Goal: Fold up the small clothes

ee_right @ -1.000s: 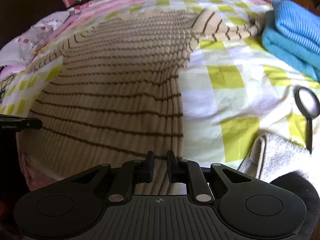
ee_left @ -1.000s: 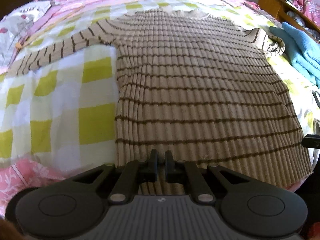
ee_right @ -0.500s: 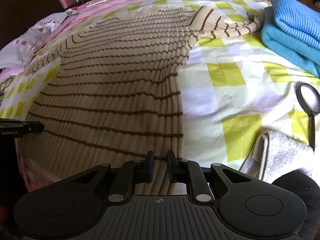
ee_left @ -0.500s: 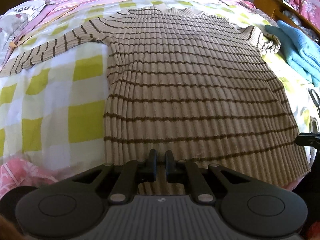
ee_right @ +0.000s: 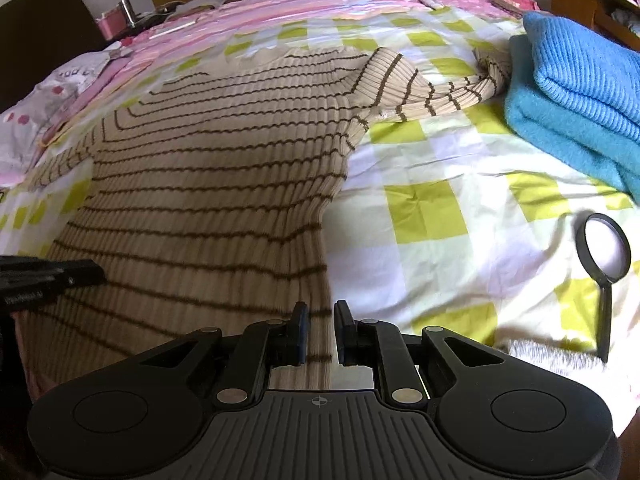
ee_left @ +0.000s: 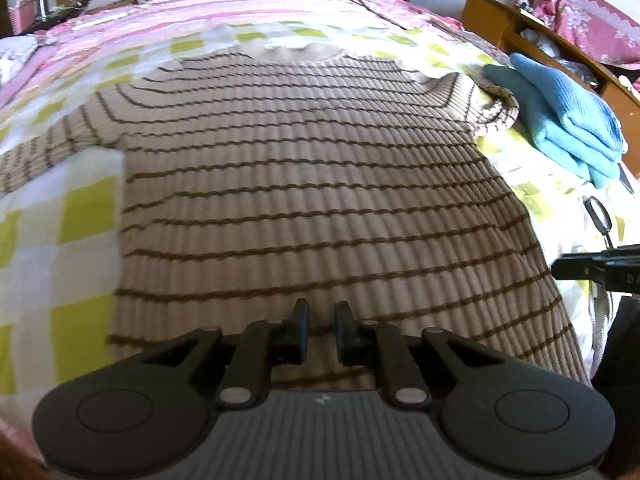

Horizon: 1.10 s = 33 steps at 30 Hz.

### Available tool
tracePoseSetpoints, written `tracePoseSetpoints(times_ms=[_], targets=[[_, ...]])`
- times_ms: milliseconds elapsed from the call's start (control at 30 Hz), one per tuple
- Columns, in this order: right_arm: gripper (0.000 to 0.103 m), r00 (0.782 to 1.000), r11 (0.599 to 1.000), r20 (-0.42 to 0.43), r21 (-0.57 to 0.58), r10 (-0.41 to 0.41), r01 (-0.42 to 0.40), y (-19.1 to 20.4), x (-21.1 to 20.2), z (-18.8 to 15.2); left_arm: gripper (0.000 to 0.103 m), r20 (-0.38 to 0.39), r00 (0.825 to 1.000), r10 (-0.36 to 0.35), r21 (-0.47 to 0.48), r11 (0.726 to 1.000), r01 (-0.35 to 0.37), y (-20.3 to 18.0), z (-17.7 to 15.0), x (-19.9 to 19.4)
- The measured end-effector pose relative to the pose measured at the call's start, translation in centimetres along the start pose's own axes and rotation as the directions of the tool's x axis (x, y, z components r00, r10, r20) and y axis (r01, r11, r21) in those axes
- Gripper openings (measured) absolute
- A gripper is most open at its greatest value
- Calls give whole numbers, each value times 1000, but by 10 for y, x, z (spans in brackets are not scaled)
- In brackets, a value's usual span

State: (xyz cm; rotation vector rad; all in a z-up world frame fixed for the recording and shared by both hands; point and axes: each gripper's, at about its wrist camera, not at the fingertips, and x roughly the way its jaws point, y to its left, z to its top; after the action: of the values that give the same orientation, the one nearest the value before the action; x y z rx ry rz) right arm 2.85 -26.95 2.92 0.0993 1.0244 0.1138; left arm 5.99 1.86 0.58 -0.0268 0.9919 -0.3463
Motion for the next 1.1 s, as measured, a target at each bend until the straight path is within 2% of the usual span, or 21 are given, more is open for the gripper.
tracePoseSetpoints(times_ms=[167,300,533,700,900,1100], targets=[[15,999,999,23,5,-35,35,-8,7,25,19,25,999,-27,9,1000,26,-4,15,9],[15,995,997,67,6,-76,76,-20,14,60,19,60,997,-43,-4,999,43,-5,35,19],[15,973,981,127,46,-191,187,-66,41,138,20,111,990,-84,-29,996,87,-12,70,37],[15,952,964,155,75,-263,254,-98,69,193,20,119,989,-86,-38,995,91,-21,88,53],[15,924,937,159,83,-348,339,-128,106,229,25,119,988,-94,-48,994,101,-26,97,69],[16,923,929,106,56,-369,365,-146,137,246,26,110,987,-115,-56,991,122,-32,101,80]])
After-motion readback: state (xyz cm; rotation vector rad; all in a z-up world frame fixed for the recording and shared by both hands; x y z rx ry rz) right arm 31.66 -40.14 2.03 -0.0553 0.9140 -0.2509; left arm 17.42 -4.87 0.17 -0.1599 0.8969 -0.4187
